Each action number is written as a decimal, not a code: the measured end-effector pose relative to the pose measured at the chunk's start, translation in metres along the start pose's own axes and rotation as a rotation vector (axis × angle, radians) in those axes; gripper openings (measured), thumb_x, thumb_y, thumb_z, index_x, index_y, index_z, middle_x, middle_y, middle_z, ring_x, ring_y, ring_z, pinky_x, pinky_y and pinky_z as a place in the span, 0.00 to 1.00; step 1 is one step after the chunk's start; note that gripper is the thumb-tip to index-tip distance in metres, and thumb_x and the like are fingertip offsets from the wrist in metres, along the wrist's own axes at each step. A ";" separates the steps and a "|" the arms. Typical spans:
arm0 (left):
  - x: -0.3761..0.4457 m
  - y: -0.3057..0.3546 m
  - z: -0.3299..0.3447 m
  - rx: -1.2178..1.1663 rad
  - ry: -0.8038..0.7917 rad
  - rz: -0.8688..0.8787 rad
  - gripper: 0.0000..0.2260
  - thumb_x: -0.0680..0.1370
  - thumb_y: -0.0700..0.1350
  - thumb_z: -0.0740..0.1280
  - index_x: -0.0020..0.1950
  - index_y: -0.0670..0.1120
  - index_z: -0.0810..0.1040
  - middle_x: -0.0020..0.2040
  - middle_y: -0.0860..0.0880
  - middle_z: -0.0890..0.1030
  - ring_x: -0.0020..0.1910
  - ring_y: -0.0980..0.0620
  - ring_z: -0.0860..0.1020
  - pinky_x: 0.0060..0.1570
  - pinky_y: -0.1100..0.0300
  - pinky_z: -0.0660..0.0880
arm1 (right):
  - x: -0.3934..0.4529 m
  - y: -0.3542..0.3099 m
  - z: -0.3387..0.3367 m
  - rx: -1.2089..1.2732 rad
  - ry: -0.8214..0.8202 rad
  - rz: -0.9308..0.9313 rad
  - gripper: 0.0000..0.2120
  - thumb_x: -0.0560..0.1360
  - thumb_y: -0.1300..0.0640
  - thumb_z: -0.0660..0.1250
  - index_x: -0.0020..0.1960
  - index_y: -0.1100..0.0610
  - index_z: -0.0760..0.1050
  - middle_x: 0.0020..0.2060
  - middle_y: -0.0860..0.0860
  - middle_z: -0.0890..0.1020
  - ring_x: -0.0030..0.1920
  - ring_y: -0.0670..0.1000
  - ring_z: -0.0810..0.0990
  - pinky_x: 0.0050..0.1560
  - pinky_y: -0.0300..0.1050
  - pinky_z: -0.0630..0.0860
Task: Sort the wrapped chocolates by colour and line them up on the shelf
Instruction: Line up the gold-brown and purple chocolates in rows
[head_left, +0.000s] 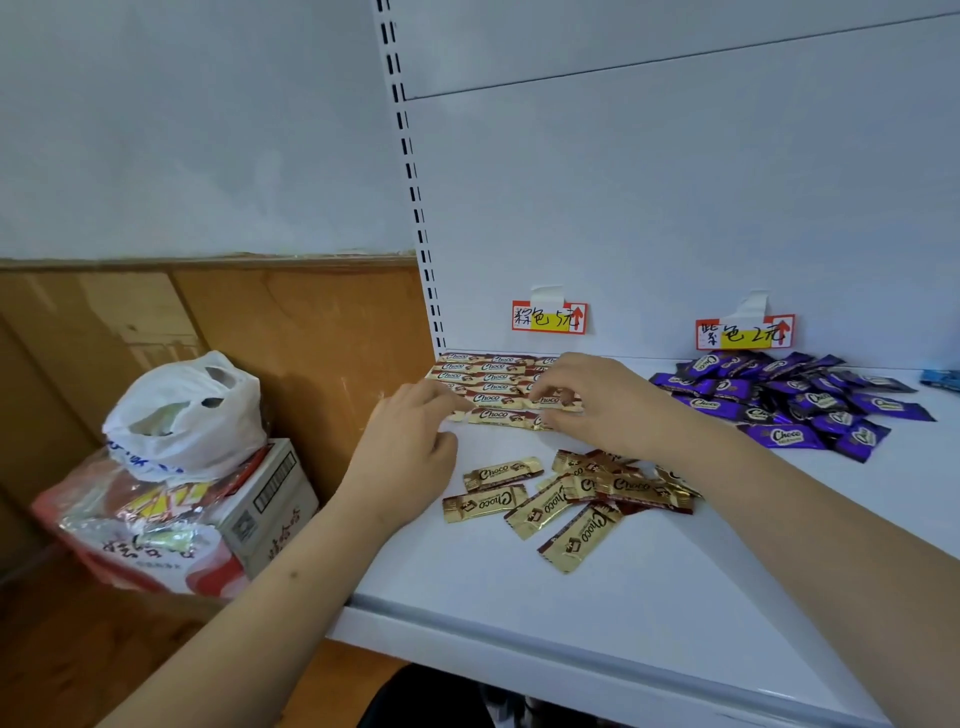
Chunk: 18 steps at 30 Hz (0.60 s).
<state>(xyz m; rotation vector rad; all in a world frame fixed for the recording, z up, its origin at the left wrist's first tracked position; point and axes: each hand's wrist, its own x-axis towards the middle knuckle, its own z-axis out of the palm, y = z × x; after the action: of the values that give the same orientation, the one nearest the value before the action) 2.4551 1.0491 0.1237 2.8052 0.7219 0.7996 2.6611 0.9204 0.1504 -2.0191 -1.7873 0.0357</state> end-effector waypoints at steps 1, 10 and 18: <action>0.000 -0.002 0.000 -0.003 0.040 -0.068 0.18 0.77 0.38 0.59 0.64 0.52 0.78 0.63 0.55 0.74 0.63 0.54 0.68 0.64 0.55 0.65 | 0.000 -0.001 0.001 0.011 -0.006 -0.020 0.12 0.79 0.52 0.65 0.62 0.48 0.77 0.56 0.44 0.75 0.55 0.45 0.73 0.58 0.42 0.70; 0.001 -0.002 0.002 0.028 -0.075 -0.232 0.19 0.79 0.40 0.57 0.69 0.49 0.75 0.67 0.52 0.72 0.63 0.52 0.70 0.62 0.56 0.70 | 0.001 -0.006 0.013 -0.135 -0.101 -0.160 0.17 0.82 0.49 0.58 0.68 0.49 0.75 0.66 0.43 0.76 0.65 0.45 0.70 0.67 0.44 0.66; 0.001 0.001 0.000 0.021 -0.065 -0.233 0.18 0.79 0.40 0.57 0.68 0.49 0.75 0.65 0.52 0.73 0.62 0.53 0.70 0.60 0.59 0.69 | 0.003 -0.009 0.019 -0.158 -0.161 -0.159 0.19 0.83 0.47 0.55 0.72 0.48 0.70 0.70 0.44 0.73 0.69 0.49 0.69 0.69 0.52 0.65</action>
<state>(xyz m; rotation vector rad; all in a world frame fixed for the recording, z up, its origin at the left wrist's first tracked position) 2.4563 1.0491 0.1245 2.6832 1.0276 0.6599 2.6473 0.9294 0.1375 -2.0227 -2.1070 0.0083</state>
